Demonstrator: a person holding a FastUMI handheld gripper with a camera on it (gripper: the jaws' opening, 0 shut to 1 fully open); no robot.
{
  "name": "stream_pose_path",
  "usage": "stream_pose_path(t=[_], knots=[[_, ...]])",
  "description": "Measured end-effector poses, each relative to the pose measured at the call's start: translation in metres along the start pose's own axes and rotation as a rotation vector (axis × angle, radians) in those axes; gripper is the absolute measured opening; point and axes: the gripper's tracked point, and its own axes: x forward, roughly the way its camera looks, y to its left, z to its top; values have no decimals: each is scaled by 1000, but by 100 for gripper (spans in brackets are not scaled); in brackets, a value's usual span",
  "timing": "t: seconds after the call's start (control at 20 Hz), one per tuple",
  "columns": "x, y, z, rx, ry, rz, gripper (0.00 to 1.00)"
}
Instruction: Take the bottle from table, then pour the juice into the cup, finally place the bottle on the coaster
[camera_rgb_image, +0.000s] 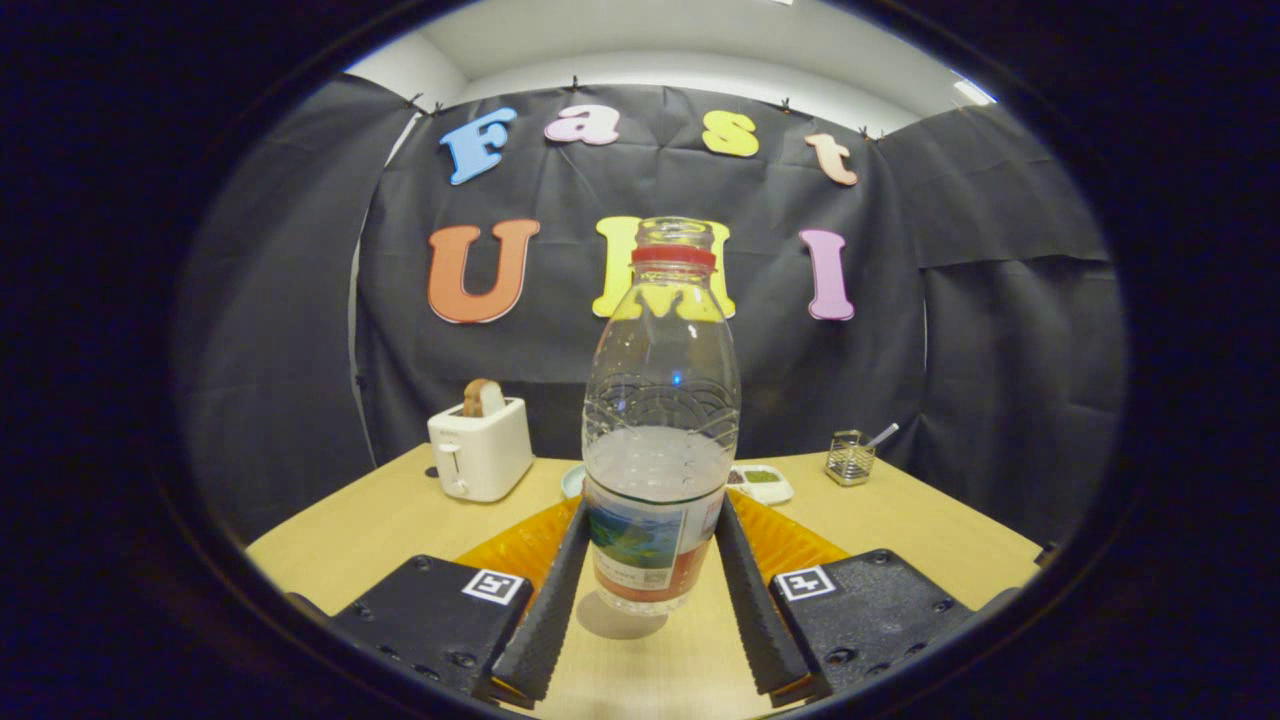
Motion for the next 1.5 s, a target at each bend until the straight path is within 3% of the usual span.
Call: stream_pose_path(t=[0.5,1.1,1.4,1.5], knots=[[62,34,-87,-91,108,36,78],[83,34,-120,-60,113,60,79],[80,29,-118,-38,112,54,88],[75,28,-112,-28,100,64,98]])
